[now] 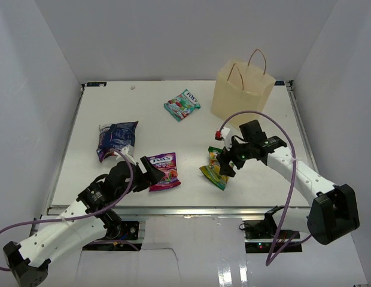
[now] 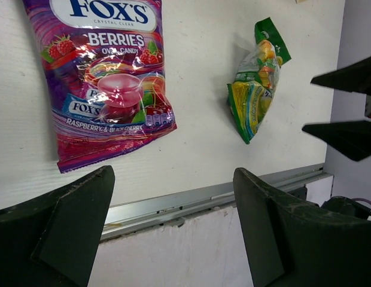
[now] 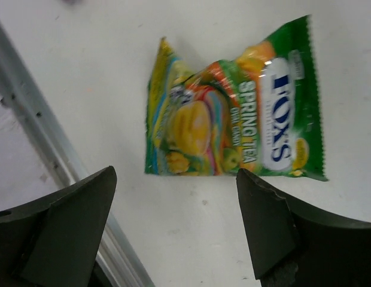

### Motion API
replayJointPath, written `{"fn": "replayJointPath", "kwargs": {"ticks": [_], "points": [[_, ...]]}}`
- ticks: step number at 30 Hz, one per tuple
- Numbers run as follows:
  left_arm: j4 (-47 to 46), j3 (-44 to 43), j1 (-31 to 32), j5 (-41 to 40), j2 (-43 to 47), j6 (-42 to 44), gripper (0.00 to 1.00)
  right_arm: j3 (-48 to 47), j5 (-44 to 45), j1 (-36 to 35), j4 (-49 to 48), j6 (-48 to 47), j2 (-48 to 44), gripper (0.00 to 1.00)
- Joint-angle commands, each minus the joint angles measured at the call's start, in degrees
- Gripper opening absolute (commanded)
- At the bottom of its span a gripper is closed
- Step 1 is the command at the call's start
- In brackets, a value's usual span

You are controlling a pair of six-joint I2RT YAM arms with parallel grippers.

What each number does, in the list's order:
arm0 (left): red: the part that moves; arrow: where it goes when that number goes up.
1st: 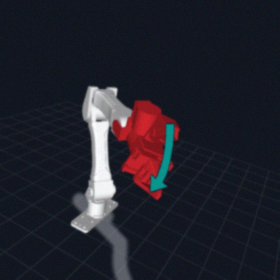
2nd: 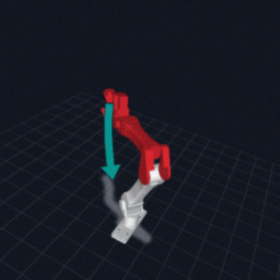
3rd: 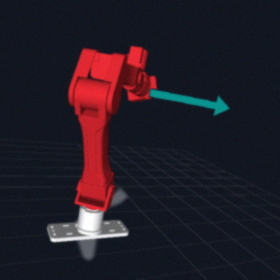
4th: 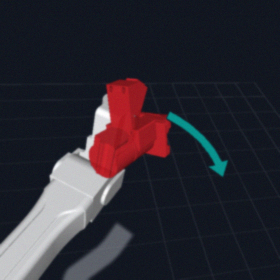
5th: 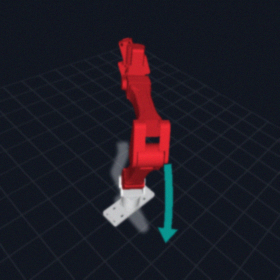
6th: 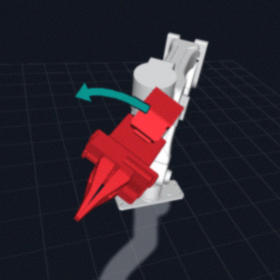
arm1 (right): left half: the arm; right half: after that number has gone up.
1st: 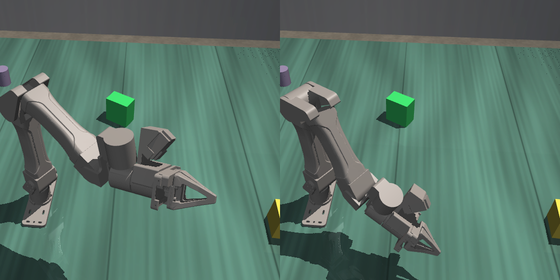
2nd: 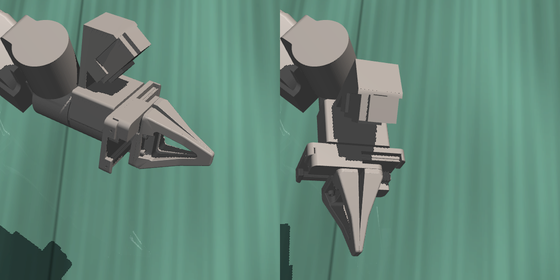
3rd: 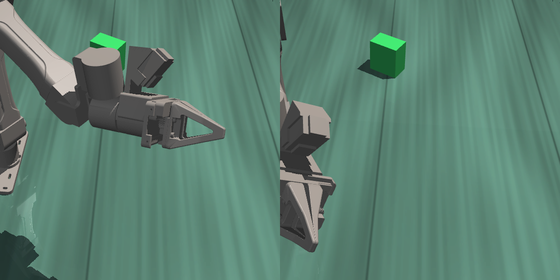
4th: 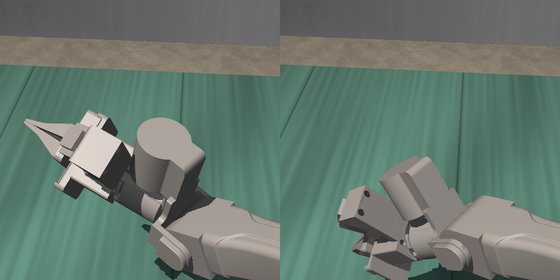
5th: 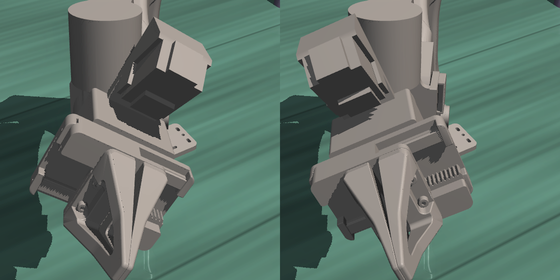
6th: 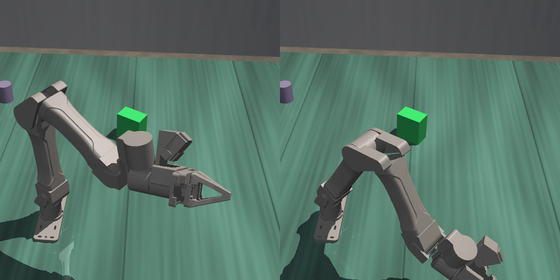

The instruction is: Place the snacks into the paper bag

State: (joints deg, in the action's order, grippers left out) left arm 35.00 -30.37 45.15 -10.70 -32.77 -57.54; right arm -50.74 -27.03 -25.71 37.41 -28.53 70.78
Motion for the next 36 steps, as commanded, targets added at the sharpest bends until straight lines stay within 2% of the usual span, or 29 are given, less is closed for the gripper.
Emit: {"fn": "replayJointPath", "kwargs": {"ticks": [1, 4, 9, 12, 13, 17, 24, 29, 36], "points": [[-1.87, 0.75, 0.21, 2.17, 0.78, -1.52, 0.91, -0.67, 9.71, -0.04, -16.83, 14.11, -0.65, 0.88], [-2.66, 1.8, 0.21, 3.66, 0.78, -2.4, 0.91, -1.29, 9.71, -0.04, -20.53, 16.4, 2.16, 0.89], [-3.28, 1.89, 0.21, 4.9, 0.08, -2.58, 0.91, -5.15, 9.37, 0.14, -19.48, 16.58, 10.33, 0.91], [-3.36, 1.89, 0.21, 4.99, 0.08, -2.49, 0.91, -7.61, 5.59, 0.23, -17.29, 10.53, 13.93, 0.93], [-3.36, 1.81, 0.12, 5.07, 0.08, -2.4, 0.91, -8.75, 3.75, 0.84, -13.97, 5.82, 14.99, 0.93], [-3.45, 1.81, 0.12, 5.07, 0.17, -2.23, 0.91, -12.27, -5.46, 3.3, -8.86, -3.09, 18.59, 0.93], [-3.8, 1.37, 0.21, 5.51, -0.36, -1.79, 0.91, -12.8, -6.1, 4.88, -8.58, -10.4, 19.92, 0.92], [-5.65, 1.02, 0.21, 6.83, -1.5, -0.91, 0.91, -13.42, -9.79, 5.76, -4.89, -15.14, 23.17, 0.88], [-5.65, -0.22, 0.21, 6.31, -2.91, 0.59, 0.91, -13.16, -10.33, 5.76, -3.92, -16.99, 28.09, 0.74]]}}
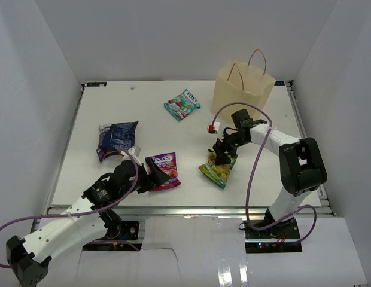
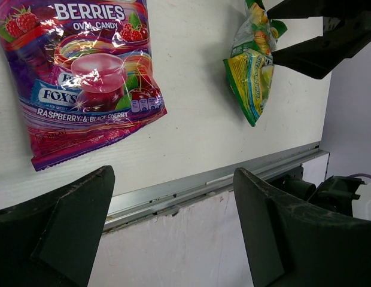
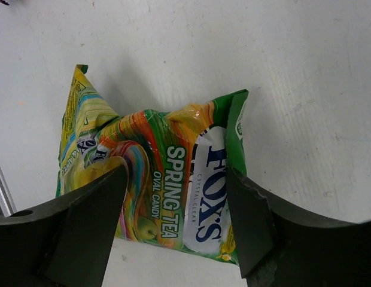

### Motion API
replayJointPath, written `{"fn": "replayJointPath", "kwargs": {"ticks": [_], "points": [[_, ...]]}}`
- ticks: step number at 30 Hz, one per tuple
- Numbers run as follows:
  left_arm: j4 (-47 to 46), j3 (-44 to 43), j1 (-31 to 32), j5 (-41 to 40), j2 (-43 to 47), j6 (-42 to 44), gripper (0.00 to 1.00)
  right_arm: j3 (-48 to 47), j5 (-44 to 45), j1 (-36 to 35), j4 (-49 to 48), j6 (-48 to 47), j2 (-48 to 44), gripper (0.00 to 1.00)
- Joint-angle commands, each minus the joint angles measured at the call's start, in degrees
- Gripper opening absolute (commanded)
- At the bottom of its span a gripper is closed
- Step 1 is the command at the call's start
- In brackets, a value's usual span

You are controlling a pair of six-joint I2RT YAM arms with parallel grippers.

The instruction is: Place the snacks into the paper bag

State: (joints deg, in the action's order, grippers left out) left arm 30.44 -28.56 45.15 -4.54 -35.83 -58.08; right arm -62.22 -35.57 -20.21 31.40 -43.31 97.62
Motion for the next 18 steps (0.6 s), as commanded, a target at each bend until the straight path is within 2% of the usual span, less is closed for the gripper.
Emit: {"fn": "replayJointPath", "kwargs": {"ticks": [1, 4, 5, 7, 8, 11, 18], "points": [[-0.99, -1.94, 0.21, 0.05, 0.32, 1.04, 0.91, -1.77, -2.22, 0.26, 2.09, -2.13, 1.43, 0.72], [-0.82, -1.77, 0.21, -0.38, 0.68, 0.96, 0.91, -1.59, -3.45, 0.26, 1.91, -2.13, 2.83, 0.61], [-0.64, -1.77, 0.12, -0.39, 0.77, 0.87, 0.91, -1.59, -3.8, 0.34, 2.0, -1.96, 3.18, 0.54], [-0.38, -1.77, 0.21, -0.65, 1.03, 0.87, 0.91, -1.42, -4.94, 0.34, 2.0, -1.52, 4.06, 0.46], [-0.2, -1.77, 0.21, -0.65, 1.2, 0.87, 0.91, -1.33, -5.29, 0.34, 2.0, -1.34, 4.24, 0.38], [0.24, -1.68, 0.21, -0.91, 1.73, 0.69, 0.91, -0.98, -6.7, 0.69, 1.83, -1.25, 3.89, 0.25], [0.77, -1.59, 0.21, -1.35, 2.7, 0.6, 0.91, -0.89, -9.34, 2.01, 1.83, -1.43, -1.72, 0.14]]}}
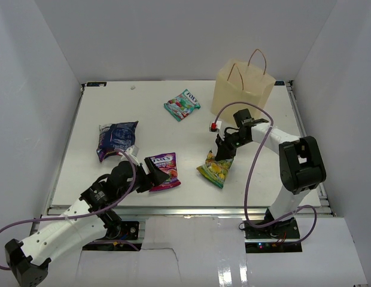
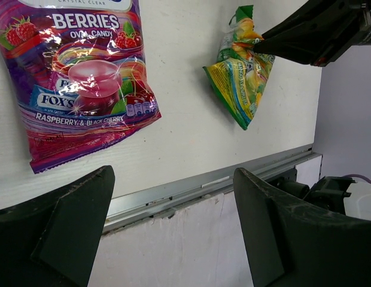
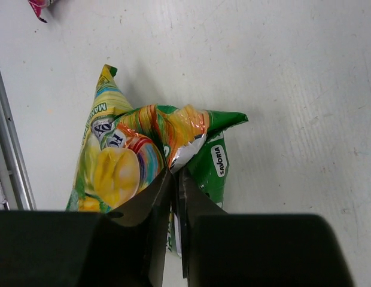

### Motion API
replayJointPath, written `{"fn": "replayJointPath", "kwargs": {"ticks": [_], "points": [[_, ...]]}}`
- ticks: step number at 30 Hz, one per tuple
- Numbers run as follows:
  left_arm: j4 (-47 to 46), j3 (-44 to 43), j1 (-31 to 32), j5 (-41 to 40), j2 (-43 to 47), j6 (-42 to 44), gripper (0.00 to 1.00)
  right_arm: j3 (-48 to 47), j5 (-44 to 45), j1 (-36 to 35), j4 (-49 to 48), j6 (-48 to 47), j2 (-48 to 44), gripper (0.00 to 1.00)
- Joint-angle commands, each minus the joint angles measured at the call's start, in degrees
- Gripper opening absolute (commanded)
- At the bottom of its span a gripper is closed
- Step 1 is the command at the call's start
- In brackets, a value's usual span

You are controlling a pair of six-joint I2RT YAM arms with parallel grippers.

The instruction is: Place the snacks into the paper bag

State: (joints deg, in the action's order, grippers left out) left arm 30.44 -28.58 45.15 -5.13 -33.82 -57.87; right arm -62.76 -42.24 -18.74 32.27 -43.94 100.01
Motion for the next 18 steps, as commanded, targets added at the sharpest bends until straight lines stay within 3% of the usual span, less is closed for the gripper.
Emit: {"fn": "replayJointPath", "kwargs": {"ticks": [1, 3, 10, 18], "points": [[0.77, -1.66, 0.21, -0.76, 0.69, 0.39, 0.91, -0.43, -3.37, 0.55, 1.04, -0.71, -4.73, 0.13], [0.76, -1.92, 0.12, -0.76, 0.43, 0.39, 0.91, -0.43, -4.6, 0.64, 1.13, -0.35, -7.09, 0.08], [0.68, -2.45, 0.21, -1.03, -0.02, 0.91, 0.91, -0.87, -10.58, 0.64, 1.04, 0.88, -14.31, 0.08], [0.76, -2.36, 0.21, -1.38, 0.16, 0.91, 0.91, -8.67, -12.25, 0.81, 0.95, 4.3, -19.4, 0.08]]}}
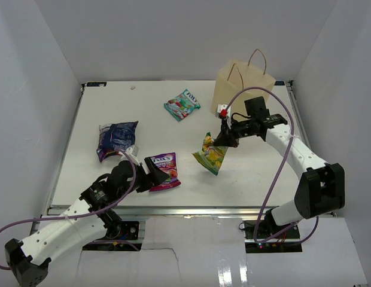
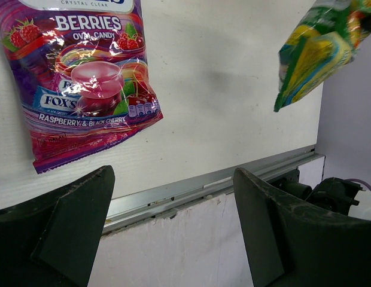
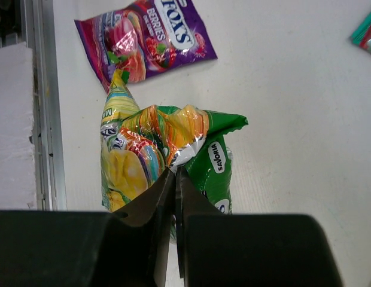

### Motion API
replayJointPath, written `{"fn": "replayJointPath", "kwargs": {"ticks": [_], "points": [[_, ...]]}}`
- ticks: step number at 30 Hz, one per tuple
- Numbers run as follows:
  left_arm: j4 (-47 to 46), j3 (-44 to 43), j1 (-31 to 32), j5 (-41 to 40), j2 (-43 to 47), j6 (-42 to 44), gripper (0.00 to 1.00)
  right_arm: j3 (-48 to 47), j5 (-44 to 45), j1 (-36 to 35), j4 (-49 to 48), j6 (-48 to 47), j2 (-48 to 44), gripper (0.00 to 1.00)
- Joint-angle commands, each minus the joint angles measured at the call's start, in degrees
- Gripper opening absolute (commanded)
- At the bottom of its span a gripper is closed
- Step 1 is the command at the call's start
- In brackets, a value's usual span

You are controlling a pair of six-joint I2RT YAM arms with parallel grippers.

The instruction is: Place the snacks into the paper bag

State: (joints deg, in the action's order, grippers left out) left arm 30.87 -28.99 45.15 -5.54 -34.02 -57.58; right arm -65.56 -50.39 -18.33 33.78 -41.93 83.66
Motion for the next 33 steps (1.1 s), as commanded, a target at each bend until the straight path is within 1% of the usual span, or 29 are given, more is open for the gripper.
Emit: {"fn": "replayJointPath", "kwargs": {"ticks": [1, 5, 6, 7, 8, 9, 11, 12, 13, 14, 15, 16, 18, 19, 22, 26, 27, 30, 33], "points": [[0.33, -1.94, 0.21, -0.96, 0.53, 0.54, 0.91, -7.37, -4.1, 0.4, -0.64, 3.25, -3.41, 0.08], [0.42, -1.33, 0.12, -1.23, 1.59, 0.1, 0.91, -16.68, -4.01, 1.71, -3.01, 8.25, -4.64, 0.08], [0.42, -1.16, 0.21, -1.14, 2.11, 0.01, 0.91, -21.75, -3.58, 2.06, -3.19, 9.23, -4.12, 0.08], [0.42, -0.89, 0.21, -1.23, 2.29, -0.16, 0.91, -24.5, -3.4, 2.59, -3.63, 10.46, -3.68, 0.08], [0.42, -0.89, 0.21, -1.4, 2.47, -0.16, 0.91, -27.31, -3.4, 3.99, -4.42, 13.25, -2.37, 0.08], [0.42, -0.8, 0.12, -1.32, 2.64, -0.25, 0.91, -33.0, -3.05, 4.78, -4.86, 14.59, -1.58, 0.08], [0.42, -0.71, 0.21, -1.4, 2.73, -0.25, 0.91, -38.82, -2.61, 7.76, -5.91, 17.48, 1.05, 0.08], [0.42, -0.71, 0.21, -1.49, 2.82, -0.25, 0.91, -41.64, -2.35, 8.82, -7.48, 20.72, 2.03, 0.08], [0.42, -0.71, 0.21, -1.4, 2.82, -0.34, 0.91, -46.71, -2.17, 9.88, -8.46, 22.4, 2.91, 0.08], [0.42, -0.71, 0.21, -1.4, 2.82, -0.34, 0.91, -48.94, -1.99, 12.24, -9.51, 24.16, 4.74, 0.08], [0.42, -0.63, 0.21, -1.4, 2.82, -0.34, 0.91, -50.96, -1.38, 13.39, -12.13, 27.57, 5.63, 0.08], [0.42, -0.63, 0.21, -1.32, 2.82, -0.34, 0.91, -54.29, -0.77, 14.36, -13.38, 28.82, 6.42, 0.08], [0.5, -0.54, 0.12, -1.31, 2.91, -0.34, 0.91, -56.42, 2.56, 17.0, -16.1, 31.72, 8.18, 0.08], [0.59, -0.54, 0.21, -1.49, 3.17, -0.34, 0.91, -57.3, 3.88, 18.31, -19.25, 32.69, 8.62, 0.08], [0.59, -0.45, 0.21, -1.58, 3.61, -0.43, 0.91, -57.84, 10.12, 21.48, -24.18, 34.46, 11.08, 0.08], [0.59, -0.54, 0.21, -1.75, 3.44, -0.43, 0.91, -59.07, 19.08, 22.11, -26.3, 33.58, 14.07, 0.08], [0.59, -0.71, 0.21, -1.75, 3.26, -0.43, 0.91, -58.55, 22.58, 22.11, -26.74, 33.67, 14.42, 0.08], [0.59, -0.8, 0.21, -1.67, 2.65, -0.34, 0.91, -56.44, 27.43, 22.11, -28.77, 33.85, 15.22, 0.08], [0.5, -0.98, 0.21, -1.67, 2.21, -0.25, 0.91, -53.55, 29.38, 22.11, -30.35, 32.53, 15.39, 0.08]]}}
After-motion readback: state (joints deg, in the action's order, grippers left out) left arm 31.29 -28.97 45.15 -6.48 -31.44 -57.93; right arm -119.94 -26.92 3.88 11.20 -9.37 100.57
